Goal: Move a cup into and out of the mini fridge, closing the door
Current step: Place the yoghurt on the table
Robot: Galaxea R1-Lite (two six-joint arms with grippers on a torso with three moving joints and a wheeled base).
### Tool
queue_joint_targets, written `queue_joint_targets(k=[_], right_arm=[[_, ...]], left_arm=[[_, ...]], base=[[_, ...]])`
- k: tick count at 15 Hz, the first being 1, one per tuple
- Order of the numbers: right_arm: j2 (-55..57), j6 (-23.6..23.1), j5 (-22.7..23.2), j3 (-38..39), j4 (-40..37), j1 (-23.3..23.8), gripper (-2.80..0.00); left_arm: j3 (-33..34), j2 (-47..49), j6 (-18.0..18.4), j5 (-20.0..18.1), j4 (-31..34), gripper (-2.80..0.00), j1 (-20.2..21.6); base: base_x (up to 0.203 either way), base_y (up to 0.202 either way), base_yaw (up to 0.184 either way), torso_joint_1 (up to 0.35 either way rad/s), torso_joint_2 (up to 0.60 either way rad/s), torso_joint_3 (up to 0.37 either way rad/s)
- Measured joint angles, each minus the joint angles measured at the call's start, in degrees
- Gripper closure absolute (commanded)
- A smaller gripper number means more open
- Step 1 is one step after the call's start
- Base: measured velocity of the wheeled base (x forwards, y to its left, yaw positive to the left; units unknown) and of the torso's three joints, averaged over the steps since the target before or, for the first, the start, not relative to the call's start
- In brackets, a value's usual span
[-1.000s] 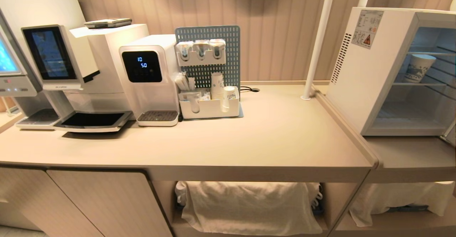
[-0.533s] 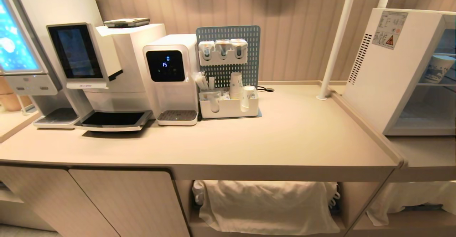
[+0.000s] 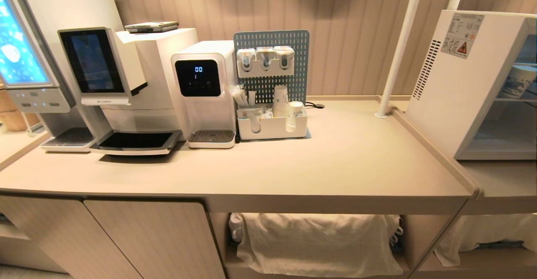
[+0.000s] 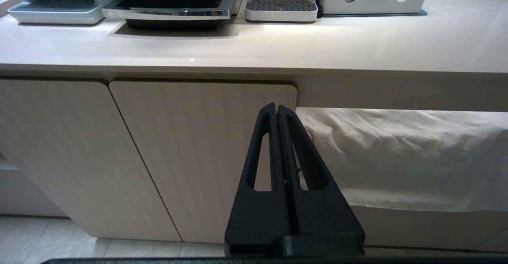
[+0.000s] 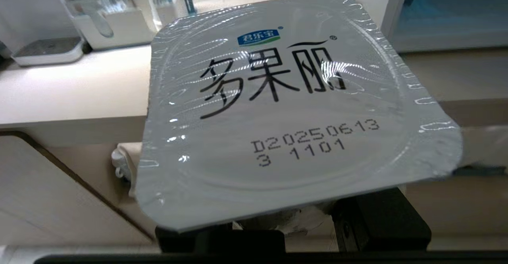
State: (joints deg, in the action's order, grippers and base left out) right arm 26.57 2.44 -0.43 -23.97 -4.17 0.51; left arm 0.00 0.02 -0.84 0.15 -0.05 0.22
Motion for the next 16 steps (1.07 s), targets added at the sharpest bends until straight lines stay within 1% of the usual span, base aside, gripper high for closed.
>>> queue_joint_targets(k=[2,3,4,5,7,9,10,11,12,13,14,16], right_arm=[[16.0,0.8,-0.1,-2.0,6.8,0.1,0.0],[24.0,1.1,-0.2,-2.1,11.5,0.1,0.0],[32.4,1.4,-0.3,-1.7,17.7,0.1,0.0],[41.3,1.7,-0.6,-0.8,25.1,0.1,0.0],[59.2,1.8,-2.9,0.4,42.4,0.0,0.0],[76.2,1.5,-7.6,-1.4,59.9,-0.4,0.0],[83.4,0.5,-9.9,-4.4,67.6,-0.5,0.0],[89.7,-1.2,-11.9,-9.2,74.8,-0.5,0.0],[94.8,-3.2,-13.4,-15.1,80.5,-0.3,0.0],[98.7,-4.9,-14.3,-21.1,84.0,-0.1,0.0],[102.3,-6.3,-14.9,-27.8,84.5,0.3,0.0],[108.7,-8.0,-14.9,-40.6,80.8,1.3,0.0]], left_arm=[[0.0,0.0,0.0,0.0,0.0,0.0,0.0],[0.0,0.0,0.0,0.0,0.0,0.0,0.0],[0.0,0.0,0.0,0.0,0.0,0.0,0.0],[0.0,0.0,0.0,0.0,0.0,0.0,0.0],[0.0,0.0,0.0,0.0,0.0,0.0,0.0],[0.0,0.0,0.0,0.0,0.0,0.0,0.0],[0.0,0.0,0.0,0.0,0.0,0.0,0.0],[0.0,0.0,0.0,0.0,0.0,0.0,0.0],[0.0,0.0,0.0,0.0,0.0,0.0,0.0],[0.0,0.0,-0.1,0.0,0.0,0.0,0.0],[0.0,0.0,-0.2,0.1,0.0,0.0,0.0],[0.0,0.0,-0.3,0.1,0.0,0.0,0.0]], base=[[0.0,0.0,0.0,0.0,0.0,0.0],[0.0,0.0,0.0,0.0,0.0,0.0],[0.0,0.0,0.0,0.0,0.0,0.0],[0.0,0.0,0.0,0.0,0.0,0.0],[0.0,0.0,0.0,0.0,0.0,0.0],[0.0,0.0,0.0,0.0,0.0,0.0],[0.0,0.0,0.0,0.0,0.0,0.0],[0.0,0.0,0.0,0.0,0.0,0.0],[0.0,0.0,0.0,0.0,0.0,0.0],[0.0,0.0,0.0,0.0,0.0,0.0],[0.0,0.0,0.0,0.0,0.0,0.0],[0.0,0.0,0.0,0.0,0.0,0.0]])
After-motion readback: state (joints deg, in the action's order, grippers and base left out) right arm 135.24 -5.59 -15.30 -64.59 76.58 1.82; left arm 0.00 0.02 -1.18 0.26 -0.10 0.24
